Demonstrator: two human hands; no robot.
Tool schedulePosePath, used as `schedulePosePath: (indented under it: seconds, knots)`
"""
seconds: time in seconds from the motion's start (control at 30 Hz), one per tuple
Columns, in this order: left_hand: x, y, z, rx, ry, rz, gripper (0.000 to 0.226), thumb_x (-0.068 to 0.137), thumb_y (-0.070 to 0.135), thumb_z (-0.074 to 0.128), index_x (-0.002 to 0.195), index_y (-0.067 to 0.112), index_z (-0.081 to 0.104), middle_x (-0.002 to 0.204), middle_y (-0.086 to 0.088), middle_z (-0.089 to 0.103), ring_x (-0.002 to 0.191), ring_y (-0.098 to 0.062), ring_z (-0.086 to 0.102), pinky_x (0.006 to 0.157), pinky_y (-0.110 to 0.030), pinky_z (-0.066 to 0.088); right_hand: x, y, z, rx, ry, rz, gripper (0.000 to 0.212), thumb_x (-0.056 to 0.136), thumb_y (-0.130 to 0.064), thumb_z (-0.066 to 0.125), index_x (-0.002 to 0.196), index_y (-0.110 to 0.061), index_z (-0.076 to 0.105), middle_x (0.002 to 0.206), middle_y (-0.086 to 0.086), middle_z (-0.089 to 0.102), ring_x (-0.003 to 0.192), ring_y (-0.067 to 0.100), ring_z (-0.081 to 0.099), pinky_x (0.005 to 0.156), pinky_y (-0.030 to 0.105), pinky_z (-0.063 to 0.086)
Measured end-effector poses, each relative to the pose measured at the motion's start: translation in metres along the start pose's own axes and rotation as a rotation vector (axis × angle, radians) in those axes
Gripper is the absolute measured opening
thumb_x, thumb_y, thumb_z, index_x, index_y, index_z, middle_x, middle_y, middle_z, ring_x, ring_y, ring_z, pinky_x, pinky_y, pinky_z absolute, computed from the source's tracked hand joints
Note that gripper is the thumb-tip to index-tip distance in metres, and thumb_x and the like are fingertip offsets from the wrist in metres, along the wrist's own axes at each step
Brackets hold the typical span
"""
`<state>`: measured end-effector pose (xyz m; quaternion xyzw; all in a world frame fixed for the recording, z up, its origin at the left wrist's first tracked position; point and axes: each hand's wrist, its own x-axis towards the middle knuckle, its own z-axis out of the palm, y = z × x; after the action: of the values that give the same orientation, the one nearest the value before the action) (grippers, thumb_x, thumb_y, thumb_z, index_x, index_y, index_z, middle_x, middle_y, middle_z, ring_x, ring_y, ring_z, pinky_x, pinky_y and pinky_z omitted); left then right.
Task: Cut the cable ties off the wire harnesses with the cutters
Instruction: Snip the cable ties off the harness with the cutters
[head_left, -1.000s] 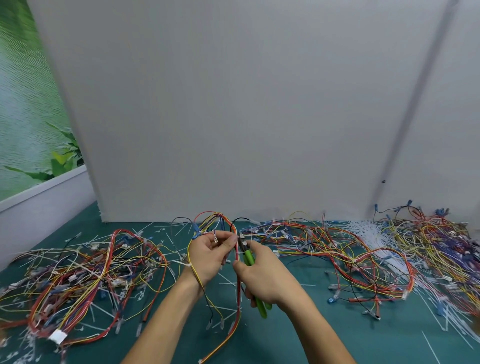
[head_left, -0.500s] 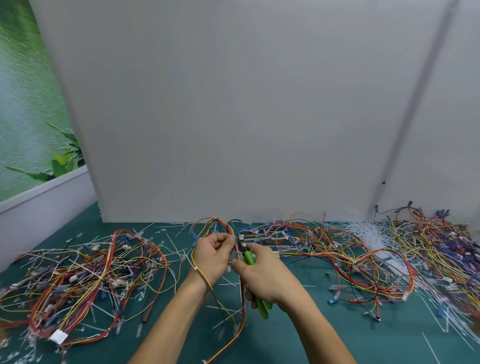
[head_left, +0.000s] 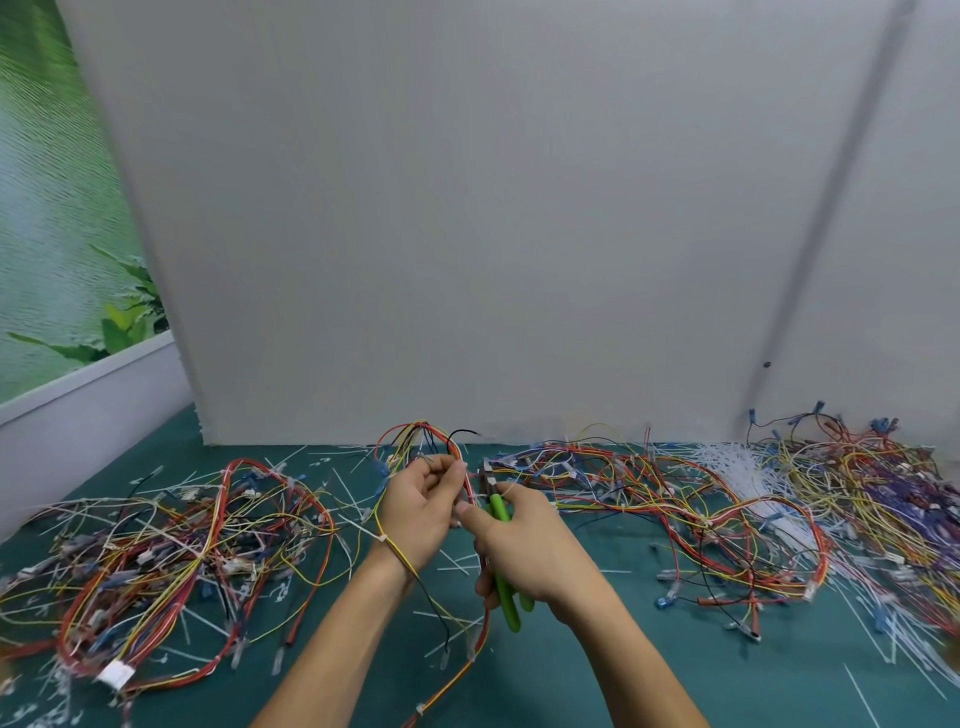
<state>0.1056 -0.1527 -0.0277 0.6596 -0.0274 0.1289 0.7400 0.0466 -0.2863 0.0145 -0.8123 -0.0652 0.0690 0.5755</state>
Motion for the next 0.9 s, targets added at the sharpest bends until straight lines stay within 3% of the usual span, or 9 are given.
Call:
schedulePosePath:
  seconds: [0.13, 0.23, 0.5, 0.63, 0.8, 0.9]
  knots:
    - [-0.0012, 0.0032, -0.0011, -0.006, -0.027, -0.003, 0.007, 0.098, 0.008, 0.061, 0.092, 0.012, 0.064, 0.070, 0.001, 0.071, 0.062, -0.012, 0.063, 0.058, -0.026, 0.053, -0.0004, -0.0009, -0.0001, 0.041, -0.006, -0.015, 0.016, 0.097, -0.035, 0.062, 0.100, -0.021, 0.056, 0.066, 0.001, 0.062, 0.054, 0.029, 0.069, 0.061, 0.059, 0.062]
    - [-0.0015, 0.0046, -0.0010, 0.005, -0.034, 0.011, 0.008, 0.099, 0.008, 0.060, 0.092, 0.012, 0.062, 0.063, 0.003, 0.069, 0.057, -0.010, 0.060, 0.054, -0.023, 0.050, -0.0003, -0.0014, -0.0022, 0.055, -0.010, -0.013, 0.021, 0.096, -0.034, 0.063, 0.104, -0.016, 0.056, 0.074, 0.008, 0.062, 0.053, 0.028, 0.068, 0.061, 0.059, 0.062]
    - [-0.0020, 0.0032, 0.0021, -0.017, 0.015, 0.017, 0.006, 0.100, 0.009, 0.059, 0.094, 0.012, 0.060, 0.063, 0.006, 0.069, 0.052, -0.004, 0.060, 0.047, -0.019, 0.049, 0.0004, -0.0007, -0.0050, 0.076, -0.007, -0.010, 0.030, 0.097, -0.032, 0.066, 0.114, -0.010, 0.055, 0.080, 0.010, 0.060, 0.052, 0.024, 0.065, 0.055, 0.042, 0.060]
    - [-0.0015, 0.0010, 0.0019, -0.015, 0.028, 0.003, 0.005, 0.101, 0.012, 0.058, 0.097, 0.009, 0.059, 0.058, 0.004, 0.065, 0.046, -0.004, 0.053, 0.042, -0.018, 0.043, 0.0006, -0.0008, -0.0058, 0.136, -0.023, 0.024, 0.039, 0.098, -0.029, 0.065, 0.128, -0.008, 0.051, 0.081, 0.012, 0.061, 0.055, 0.025, 0.065, 0.051, 0.037, 0.058]
    - [-0.0013, 0.0021, 0.0014, 0.012, 0.004, 0.028, 0.007, 0.102, 0.011, 0.055, 0.095, 0.009, 0.057, 0.051, 0.004, 0.058, 0.043, -0.005, 0.047, 0.042, -0.017, 0.040, 0.0029, 0.0002, -0.0048, 0.223, -0.087, 0.068, 0.013, 0.099, -0.014, 0.054, 0.112, -0.014, 0.054, 0.090, 0.013, 0.065, 0.069, 0.029, 0.072, 0.069, 0.049, 0.062]
    - [-0.0021, 0.0039, 0.0001, 0.028, -0.018, 0.034, 0.009, 0.102, 0.010, 0.055, 0.093, 0.011, 0.056, 0.051, 0.005, 0.057, 0.045, -0.007, 0.047, 0.044, -0.018, 0.040, 0.0056, 0.0029, -0.0072, 0.284, -0.114, 0.132, 0.020, 0.098, -0.009, 0.044, 0.115, -0.016, 0.053, 0.094, 0.014, 0.070, 0.081, 0.033, 0.075, 0.077, 0.053, 0.062]
